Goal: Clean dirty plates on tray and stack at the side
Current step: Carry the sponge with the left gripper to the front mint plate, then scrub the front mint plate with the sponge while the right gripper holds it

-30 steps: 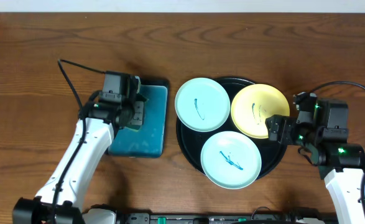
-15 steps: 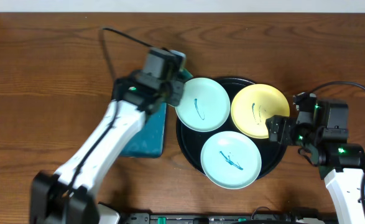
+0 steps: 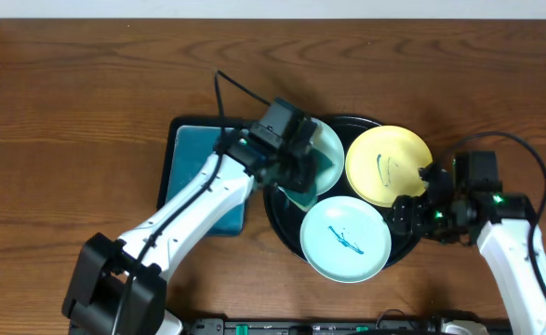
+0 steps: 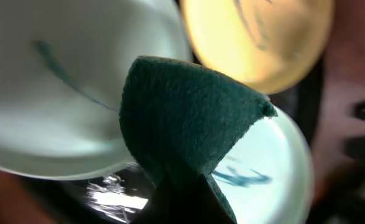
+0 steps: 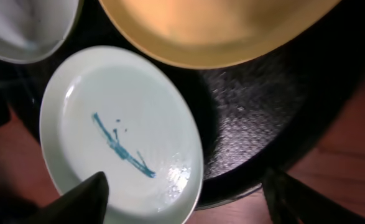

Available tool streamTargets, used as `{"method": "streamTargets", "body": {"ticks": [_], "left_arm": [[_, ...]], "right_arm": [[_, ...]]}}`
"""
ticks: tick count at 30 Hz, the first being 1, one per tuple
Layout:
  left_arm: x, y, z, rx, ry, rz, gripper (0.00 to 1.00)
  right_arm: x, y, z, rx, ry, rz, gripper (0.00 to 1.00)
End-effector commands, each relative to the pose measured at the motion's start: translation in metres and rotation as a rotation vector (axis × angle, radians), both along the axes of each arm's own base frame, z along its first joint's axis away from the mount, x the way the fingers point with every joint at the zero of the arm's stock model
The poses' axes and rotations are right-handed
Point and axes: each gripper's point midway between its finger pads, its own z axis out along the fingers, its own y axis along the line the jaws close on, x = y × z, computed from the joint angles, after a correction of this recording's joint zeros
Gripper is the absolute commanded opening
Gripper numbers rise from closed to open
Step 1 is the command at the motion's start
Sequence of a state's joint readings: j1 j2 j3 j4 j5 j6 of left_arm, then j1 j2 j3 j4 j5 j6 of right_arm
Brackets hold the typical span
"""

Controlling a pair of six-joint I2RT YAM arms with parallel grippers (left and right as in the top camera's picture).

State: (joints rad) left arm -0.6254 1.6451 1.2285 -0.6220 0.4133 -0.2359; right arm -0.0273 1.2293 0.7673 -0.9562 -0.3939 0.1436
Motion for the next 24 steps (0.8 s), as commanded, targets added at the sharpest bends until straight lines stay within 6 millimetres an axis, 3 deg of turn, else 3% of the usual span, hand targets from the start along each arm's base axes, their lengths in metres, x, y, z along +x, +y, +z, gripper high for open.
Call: {"method": "streamTargets", "body": {"ticks": [1,6,15,24], "left_arm": [[-0.026,-0.021,0.012,-0.080,0.104,0.036,0.07],[-0.045,-0.041,0.001,-0.078,0.171,0.078,0.07],[-0.057,-0.059,-0.026,-0.018,0.233,0.179,0.07],[-0.063,-0.065,-0.043,0.009,0.304,0.250,0.07]], "right_arm": [[-0.005,0.013,-0.008,0.068,0.065,0.021,0.69],[-0.009,0.020,-0.026,0.065,0.122,0.067,0.58],[-0.001,0.014,-0.047,-0.023,0.116,0.091,0.37],[-0.010,0.012,-0.058,-0.039,0.164,0.083,0.27]]}}
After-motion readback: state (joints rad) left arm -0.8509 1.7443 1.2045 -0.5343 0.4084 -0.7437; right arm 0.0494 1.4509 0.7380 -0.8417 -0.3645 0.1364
